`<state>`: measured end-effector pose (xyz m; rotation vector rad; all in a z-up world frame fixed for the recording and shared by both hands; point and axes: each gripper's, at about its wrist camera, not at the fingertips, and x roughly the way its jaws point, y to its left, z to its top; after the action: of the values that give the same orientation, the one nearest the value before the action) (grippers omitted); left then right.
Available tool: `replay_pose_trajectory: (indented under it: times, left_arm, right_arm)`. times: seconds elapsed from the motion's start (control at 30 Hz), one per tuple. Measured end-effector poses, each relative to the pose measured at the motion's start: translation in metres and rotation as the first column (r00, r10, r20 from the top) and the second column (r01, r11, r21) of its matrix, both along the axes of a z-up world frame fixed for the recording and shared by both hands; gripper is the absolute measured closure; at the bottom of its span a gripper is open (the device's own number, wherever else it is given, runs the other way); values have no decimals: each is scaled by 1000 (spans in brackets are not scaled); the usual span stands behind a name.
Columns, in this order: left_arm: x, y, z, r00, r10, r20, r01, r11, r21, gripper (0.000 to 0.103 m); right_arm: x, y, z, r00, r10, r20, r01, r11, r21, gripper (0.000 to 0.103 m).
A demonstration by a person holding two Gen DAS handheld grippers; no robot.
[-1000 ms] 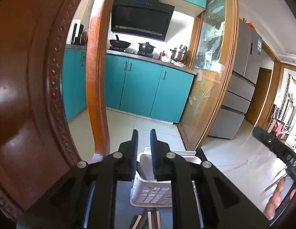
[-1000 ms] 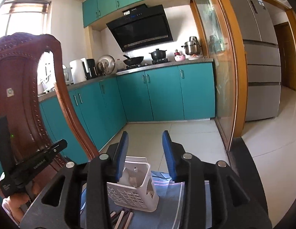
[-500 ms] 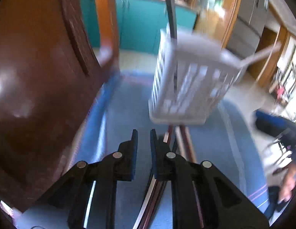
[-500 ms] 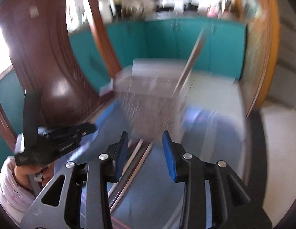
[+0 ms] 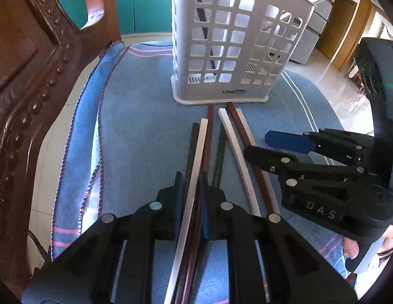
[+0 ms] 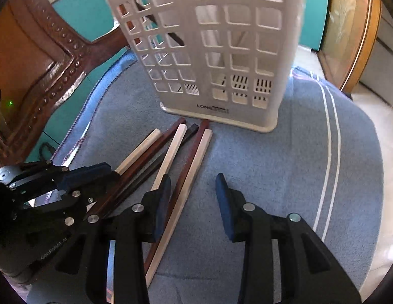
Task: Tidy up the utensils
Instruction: 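Lower both tools back to the chopstick pile and grasp chopsticks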
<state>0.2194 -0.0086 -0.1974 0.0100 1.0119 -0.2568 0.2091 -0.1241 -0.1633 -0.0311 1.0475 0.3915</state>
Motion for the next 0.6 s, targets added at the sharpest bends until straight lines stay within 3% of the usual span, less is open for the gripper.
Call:
replay_pose_trajectory:
  times: [0.23, 0.3, 0.6]
  left_arm:
    - [-10, 16, -2, 999, 43, -2, -43, 999, -2, 89]
    - [-8, 26, -3, 998, 68, -8, -68, 998, 7, 89]
    - [-5, 12, -3, 998, 60, -7, -59, 997, 44, 89]
  right_arm:
    - [-10, 29, -6, 998, 35, 60, -28, 993, -118, 70]
    - [-12, 31, -5, 998, 46, 46, -40, 991, -131, 82]
    - [-8, 11, -3, 1000, 12, -15, -14, 991, -135, 89]
